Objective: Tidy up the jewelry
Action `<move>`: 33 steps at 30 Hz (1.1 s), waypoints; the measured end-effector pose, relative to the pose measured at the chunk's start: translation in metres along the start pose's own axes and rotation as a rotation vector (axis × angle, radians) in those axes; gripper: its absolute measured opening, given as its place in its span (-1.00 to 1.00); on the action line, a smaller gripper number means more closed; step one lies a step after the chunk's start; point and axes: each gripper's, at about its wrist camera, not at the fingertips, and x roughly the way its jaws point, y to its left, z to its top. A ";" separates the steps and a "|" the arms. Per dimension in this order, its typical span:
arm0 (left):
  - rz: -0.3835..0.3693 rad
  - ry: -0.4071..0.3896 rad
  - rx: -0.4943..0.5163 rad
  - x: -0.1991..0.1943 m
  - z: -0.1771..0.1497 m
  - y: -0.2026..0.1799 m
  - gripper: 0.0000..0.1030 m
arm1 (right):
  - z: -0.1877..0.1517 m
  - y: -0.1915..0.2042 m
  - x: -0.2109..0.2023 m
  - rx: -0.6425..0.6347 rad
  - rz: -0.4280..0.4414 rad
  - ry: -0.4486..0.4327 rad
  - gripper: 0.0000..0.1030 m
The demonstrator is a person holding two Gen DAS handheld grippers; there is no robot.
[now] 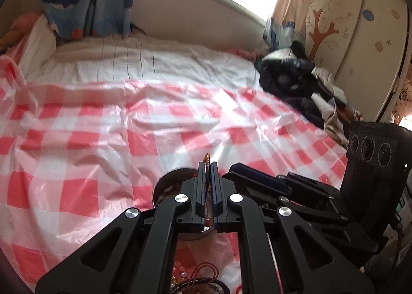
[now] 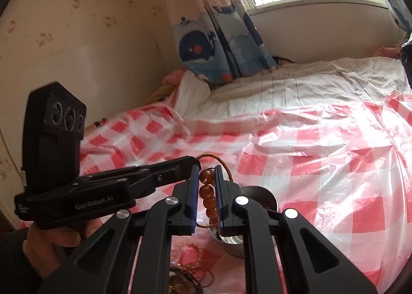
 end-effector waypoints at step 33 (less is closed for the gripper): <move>0.065 0.229 0.155 0.003 -0.097 -0.014 -0.50 | -0.080 -0.001 -0.058 0.168 -0.039 0.144 -0.11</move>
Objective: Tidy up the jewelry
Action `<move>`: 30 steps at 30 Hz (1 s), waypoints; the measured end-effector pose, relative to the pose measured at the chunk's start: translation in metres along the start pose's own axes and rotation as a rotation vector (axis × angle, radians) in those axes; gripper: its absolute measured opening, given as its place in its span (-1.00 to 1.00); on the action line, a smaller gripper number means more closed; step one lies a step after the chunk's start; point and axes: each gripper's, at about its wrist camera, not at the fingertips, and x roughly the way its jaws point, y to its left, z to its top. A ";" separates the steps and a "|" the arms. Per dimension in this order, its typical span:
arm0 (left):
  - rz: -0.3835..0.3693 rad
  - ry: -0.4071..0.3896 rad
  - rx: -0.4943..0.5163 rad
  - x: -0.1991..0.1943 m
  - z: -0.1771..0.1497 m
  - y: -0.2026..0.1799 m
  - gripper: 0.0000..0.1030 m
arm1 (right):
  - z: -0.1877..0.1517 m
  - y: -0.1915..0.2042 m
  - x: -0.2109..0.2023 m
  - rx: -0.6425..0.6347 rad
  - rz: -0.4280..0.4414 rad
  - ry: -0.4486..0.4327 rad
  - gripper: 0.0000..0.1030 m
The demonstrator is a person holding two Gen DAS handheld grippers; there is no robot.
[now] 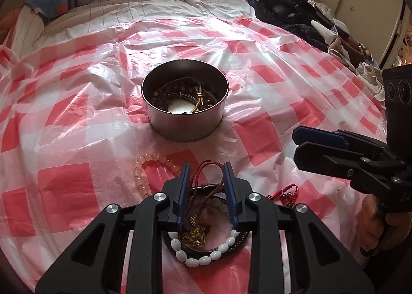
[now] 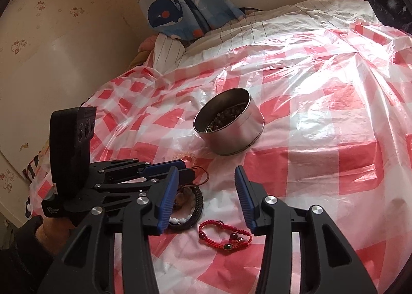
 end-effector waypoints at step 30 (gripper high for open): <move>0.043 -0.005 -0.007 0.002 0.002 -0.001 -0.94 | -0.003 -0.018 -0.006 0.010 -0.079 0.106 0.12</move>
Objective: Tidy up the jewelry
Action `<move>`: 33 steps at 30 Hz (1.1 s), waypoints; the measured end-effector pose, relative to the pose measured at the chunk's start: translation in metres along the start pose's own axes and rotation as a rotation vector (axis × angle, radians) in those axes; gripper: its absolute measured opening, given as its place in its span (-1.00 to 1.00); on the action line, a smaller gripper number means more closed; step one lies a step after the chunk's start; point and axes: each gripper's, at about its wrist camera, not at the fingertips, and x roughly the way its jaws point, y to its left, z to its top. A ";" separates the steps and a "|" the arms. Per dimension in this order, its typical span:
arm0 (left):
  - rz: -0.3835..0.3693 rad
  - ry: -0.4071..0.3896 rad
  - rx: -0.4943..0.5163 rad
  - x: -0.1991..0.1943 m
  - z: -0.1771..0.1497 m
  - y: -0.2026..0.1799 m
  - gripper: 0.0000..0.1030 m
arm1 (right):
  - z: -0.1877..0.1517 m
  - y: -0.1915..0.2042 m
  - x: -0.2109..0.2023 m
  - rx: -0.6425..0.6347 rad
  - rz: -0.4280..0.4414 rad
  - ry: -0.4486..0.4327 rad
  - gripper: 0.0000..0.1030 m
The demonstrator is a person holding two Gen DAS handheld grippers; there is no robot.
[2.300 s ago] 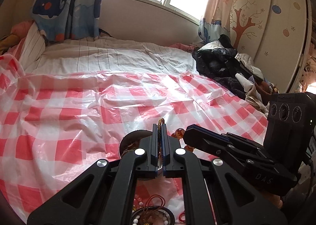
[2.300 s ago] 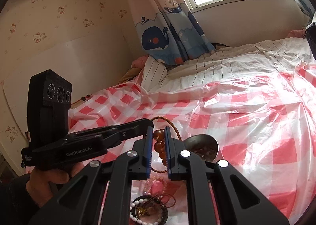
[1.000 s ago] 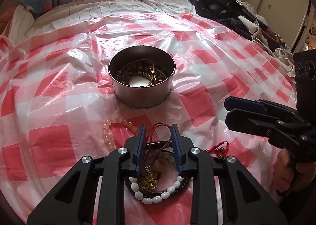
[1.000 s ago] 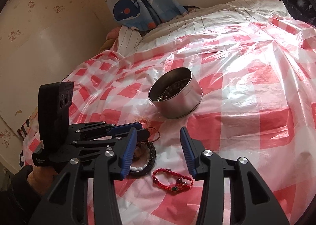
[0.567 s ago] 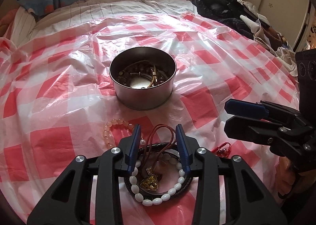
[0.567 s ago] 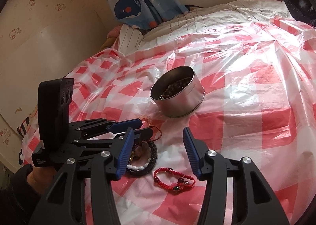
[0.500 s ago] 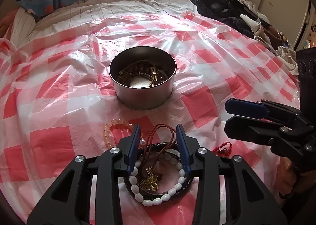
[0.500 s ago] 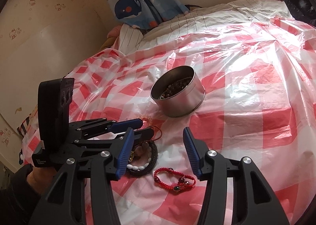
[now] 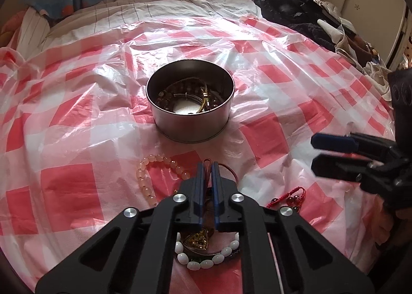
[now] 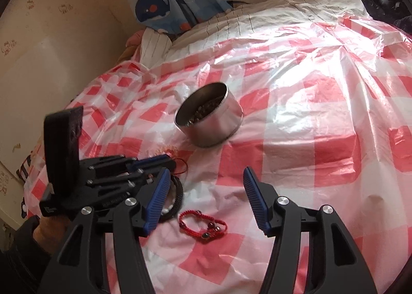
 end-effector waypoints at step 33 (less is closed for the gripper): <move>-0.089 -0.020 -0.160 -0.021 0.006 0.035 -0.96 | -0.014 0.019 0.023 -0.101 -0.057 0.057 0.22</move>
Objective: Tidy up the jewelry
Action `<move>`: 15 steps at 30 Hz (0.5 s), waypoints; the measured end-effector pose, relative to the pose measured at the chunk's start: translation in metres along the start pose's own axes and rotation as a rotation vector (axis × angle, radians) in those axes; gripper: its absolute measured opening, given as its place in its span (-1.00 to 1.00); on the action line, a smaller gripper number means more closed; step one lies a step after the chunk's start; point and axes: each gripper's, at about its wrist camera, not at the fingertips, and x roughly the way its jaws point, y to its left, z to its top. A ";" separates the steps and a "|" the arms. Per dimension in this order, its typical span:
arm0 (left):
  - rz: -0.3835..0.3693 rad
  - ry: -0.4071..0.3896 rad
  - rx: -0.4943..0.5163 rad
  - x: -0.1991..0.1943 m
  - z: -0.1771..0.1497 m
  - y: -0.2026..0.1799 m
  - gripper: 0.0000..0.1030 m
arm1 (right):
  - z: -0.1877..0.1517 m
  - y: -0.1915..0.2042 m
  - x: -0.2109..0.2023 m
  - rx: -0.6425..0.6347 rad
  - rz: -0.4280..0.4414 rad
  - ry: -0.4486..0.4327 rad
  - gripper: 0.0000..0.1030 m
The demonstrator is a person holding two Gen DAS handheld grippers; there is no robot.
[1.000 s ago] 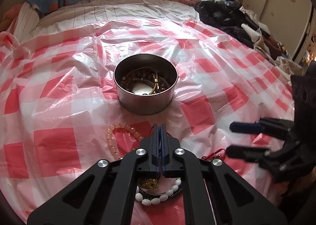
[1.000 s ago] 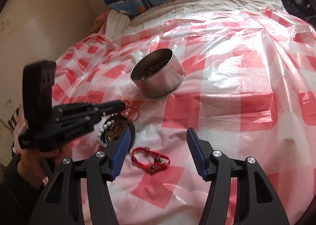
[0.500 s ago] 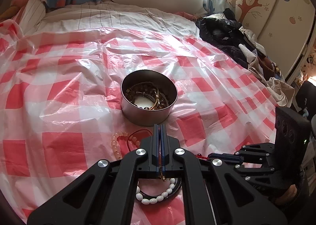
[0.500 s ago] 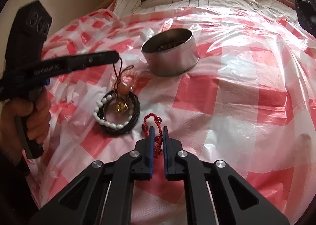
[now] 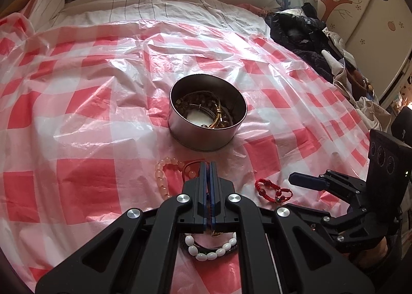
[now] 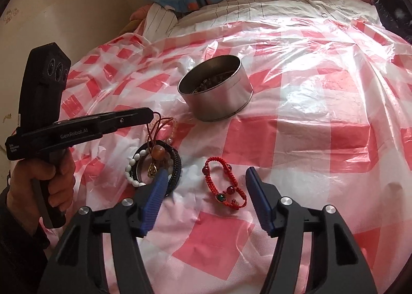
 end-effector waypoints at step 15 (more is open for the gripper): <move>0.102 0.056 0.152 0.019 -0.011 -0.024 -0.96 | -0.004 0.005 0.001 -0.042 -0.026 -0.005 -0.82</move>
